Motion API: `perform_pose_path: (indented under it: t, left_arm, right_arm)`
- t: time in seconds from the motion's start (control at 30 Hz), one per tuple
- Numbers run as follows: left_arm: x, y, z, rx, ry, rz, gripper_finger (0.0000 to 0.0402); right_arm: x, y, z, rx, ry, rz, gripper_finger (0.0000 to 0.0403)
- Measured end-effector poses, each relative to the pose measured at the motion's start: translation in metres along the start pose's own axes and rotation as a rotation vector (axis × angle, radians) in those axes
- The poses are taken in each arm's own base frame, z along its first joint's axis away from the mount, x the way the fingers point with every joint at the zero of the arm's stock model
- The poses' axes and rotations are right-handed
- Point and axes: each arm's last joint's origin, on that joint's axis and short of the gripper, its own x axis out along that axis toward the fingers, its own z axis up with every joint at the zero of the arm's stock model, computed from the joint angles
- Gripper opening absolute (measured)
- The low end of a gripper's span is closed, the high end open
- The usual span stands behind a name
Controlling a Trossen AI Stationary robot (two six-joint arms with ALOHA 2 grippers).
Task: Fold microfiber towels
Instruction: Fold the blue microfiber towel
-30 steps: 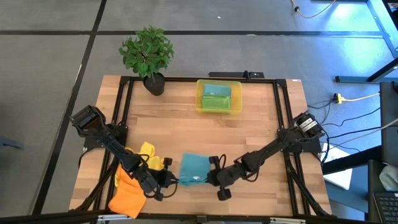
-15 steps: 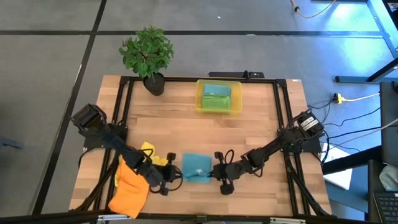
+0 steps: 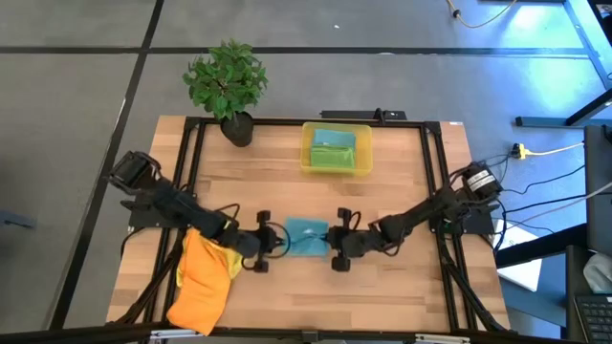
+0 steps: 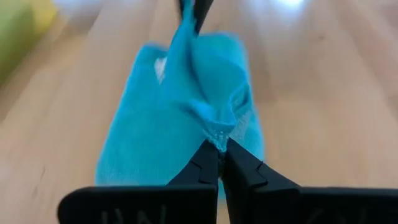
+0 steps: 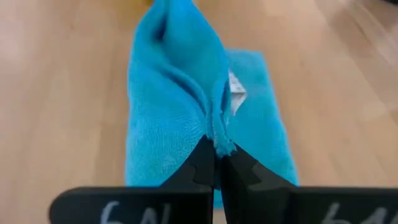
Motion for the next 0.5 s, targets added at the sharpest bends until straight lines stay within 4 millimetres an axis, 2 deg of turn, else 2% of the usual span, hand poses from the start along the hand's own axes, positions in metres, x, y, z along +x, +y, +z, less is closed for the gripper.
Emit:
perform_pose_path:
  t: [0.17,0.3,0.4,0.5]
  left_arm:
    - [0.008,0.022,-0.008,-0.07,0.005,-0.014,0.0]
    - [0.01,0.028,-0.006,-0.104,-0.026,-0.067,0.0]
    - [0.008,0.021,-0.004,-0.116,-0.031,-0.107,0.0]
    - [0.002,0.005,-0.001,-0.116,-0.05,-0.16,0.0]
  right_arm:
    - [0.007,-0.019,-0.011,0.054,0.023,-0.047,0.0007]
    - [0.007,-0.025,-0.021,0.087,0.008,-0.057,0.0007]
    - [0.002,-0.016,-0.027,0.087,-0.003,-0.014,0.0007]
    - [-0.008,0.003,-0.03,0.072,-0.018,0.05,0.0007]
